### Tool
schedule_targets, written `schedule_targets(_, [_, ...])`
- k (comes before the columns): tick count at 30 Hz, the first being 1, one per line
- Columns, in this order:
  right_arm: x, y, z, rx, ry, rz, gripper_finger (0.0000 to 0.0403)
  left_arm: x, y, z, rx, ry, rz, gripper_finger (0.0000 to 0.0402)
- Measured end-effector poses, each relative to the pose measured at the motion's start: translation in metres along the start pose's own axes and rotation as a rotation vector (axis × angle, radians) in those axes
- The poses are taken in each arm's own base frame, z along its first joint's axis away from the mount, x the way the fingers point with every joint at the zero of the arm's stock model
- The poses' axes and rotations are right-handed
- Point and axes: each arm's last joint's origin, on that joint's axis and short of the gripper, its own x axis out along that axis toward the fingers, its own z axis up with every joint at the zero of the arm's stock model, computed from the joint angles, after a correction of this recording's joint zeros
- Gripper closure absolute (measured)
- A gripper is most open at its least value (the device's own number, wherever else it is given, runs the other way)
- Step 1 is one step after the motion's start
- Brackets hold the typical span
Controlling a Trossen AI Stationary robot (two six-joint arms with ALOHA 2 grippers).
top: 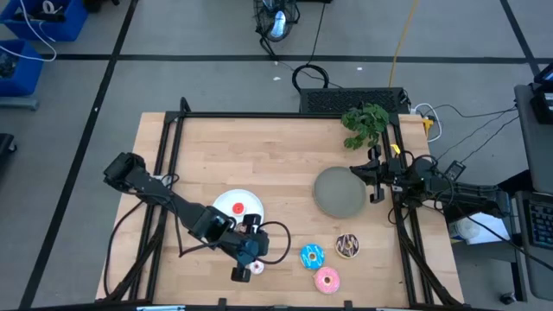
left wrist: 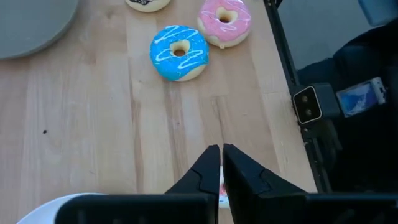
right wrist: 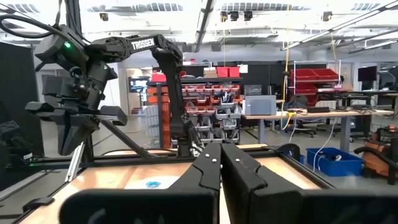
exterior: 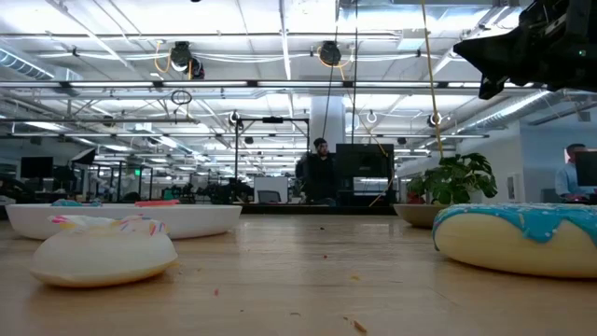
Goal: Pick & Place donuts
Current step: Put the small white donut on the white plate
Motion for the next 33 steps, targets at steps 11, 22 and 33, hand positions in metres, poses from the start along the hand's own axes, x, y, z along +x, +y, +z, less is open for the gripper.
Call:
schedule_targets(11, [0.000, 0.000, 0.000, -0.003, 0.000, 0.000, 0.0403, 0.037, -0.003, -0.008, 0.077, 0.059, 0.040, 0.0390])
schedule_targets(22, [0.000, 0.000, -0.001, -0.002, 0.005, 0.000, 0.0403, 0.088, -0.013, -0.020, 0.039, 0.249, -0.087, 0.0252])
schedule_targets(33, [0.000, 0.000, -0.001, 0.001, 0.006, 0.001, 0.0403, 0.095, -0.014, -0.031, 0.125, 0.340, -0.046, 0.0081])
